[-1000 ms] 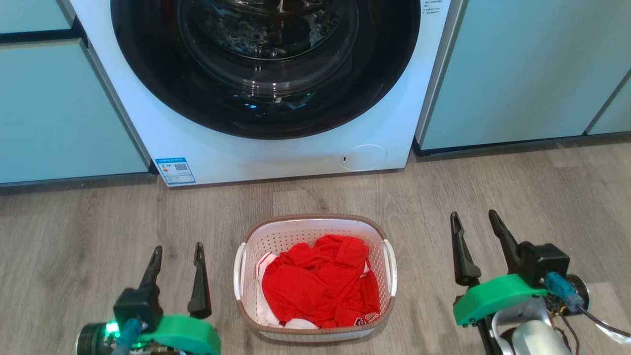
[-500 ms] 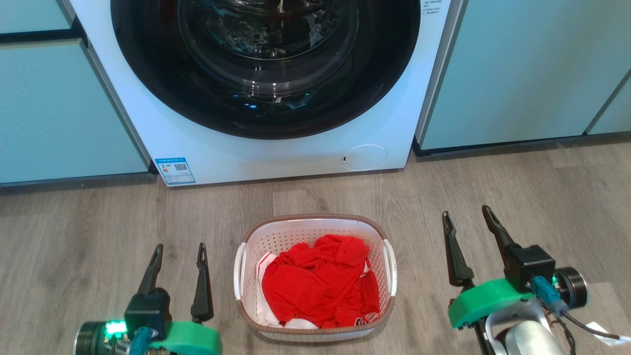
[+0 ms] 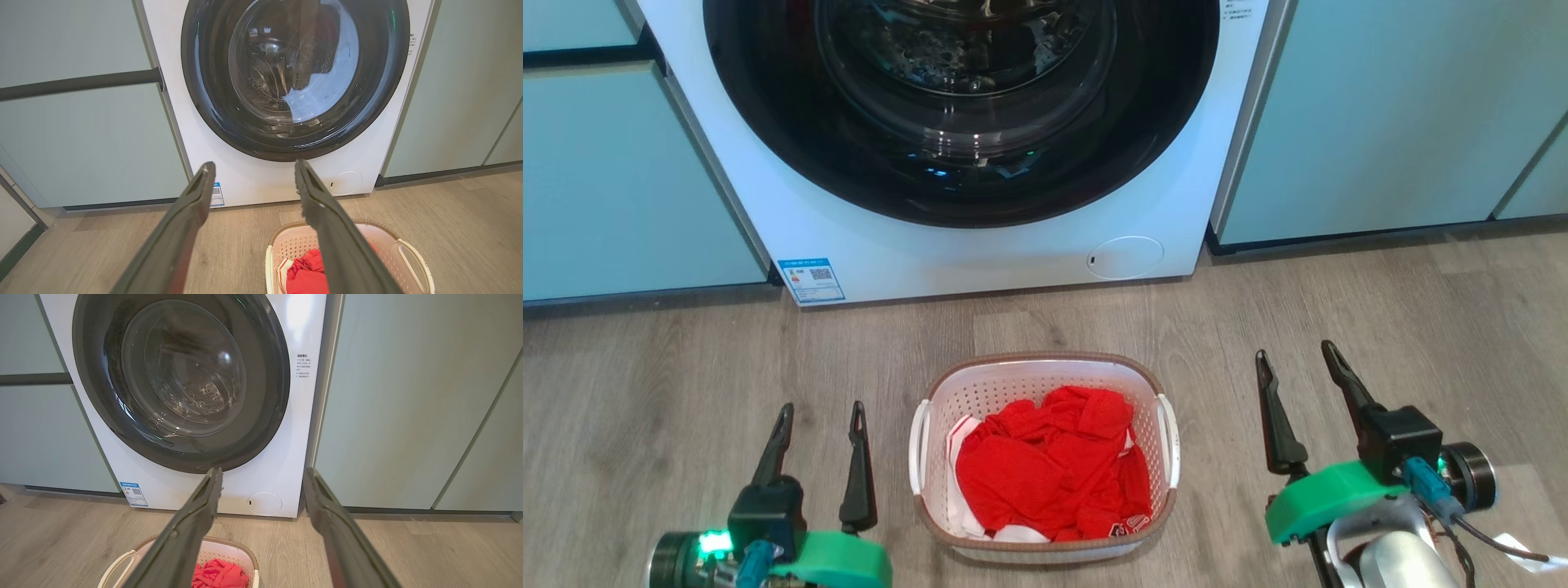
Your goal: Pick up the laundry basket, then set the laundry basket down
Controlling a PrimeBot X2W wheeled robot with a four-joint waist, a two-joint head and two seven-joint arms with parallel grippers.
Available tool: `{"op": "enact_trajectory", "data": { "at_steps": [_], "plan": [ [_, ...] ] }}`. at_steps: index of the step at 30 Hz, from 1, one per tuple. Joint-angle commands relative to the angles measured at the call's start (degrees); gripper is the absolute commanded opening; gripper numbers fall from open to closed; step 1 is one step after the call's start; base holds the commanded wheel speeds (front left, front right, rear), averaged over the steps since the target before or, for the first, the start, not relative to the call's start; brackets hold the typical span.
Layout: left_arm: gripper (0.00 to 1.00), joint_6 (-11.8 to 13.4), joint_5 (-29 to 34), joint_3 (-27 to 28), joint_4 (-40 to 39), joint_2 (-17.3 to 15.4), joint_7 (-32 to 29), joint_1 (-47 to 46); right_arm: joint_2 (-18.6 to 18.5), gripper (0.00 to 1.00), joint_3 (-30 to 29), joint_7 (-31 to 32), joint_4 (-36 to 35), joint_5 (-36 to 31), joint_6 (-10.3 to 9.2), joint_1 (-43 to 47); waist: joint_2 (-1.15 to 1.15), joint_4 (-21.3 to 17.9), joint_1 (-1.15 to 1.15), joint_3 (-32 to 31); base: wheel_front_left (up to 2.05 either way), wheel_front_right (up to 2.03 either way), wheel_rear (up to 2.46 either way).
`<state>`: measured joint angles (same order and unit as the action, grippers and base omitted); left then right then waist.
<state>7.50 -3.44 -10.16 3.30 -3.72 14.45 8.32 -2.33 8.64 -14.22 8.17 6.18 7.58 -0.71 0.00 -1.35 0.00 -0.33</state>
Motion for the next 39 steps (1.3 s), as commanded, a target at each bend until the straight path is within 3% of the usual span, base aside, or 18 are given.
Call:
{"op": "enact_trajectory", "data": {
  "at_steps": [1,17,39],
  "plan": [
    [1.00,-0.22,0.70,2.28,-1.85,0.09,0.55,-1.94,-0.54,1.00,1.21,-0.78,-1.68,-0.17,-0.09,-1.41,0.00,-0.04,0.00,0.01,0.00,0.00,0.00],
    [1.00,-0.89,0.87,2.26,-1.62,0.46,0.55,-3.82,-0.54,1.00,0.05,-0.78,-1.21,0.26,-0.09,-2.54,0.00,0.47,0.00,3.93,0.00,0.00,0.00],
    [1.00,-3.13,-1.87,-0.96,15.16,0.82,0.55,-29.02,-0.54,1.00,-3.27,-0.78,9.00,-2.53,-0.09,-22.39,0.00,2.56,0.00,34.49,0.00,0.00,0.00]
  ]
}}
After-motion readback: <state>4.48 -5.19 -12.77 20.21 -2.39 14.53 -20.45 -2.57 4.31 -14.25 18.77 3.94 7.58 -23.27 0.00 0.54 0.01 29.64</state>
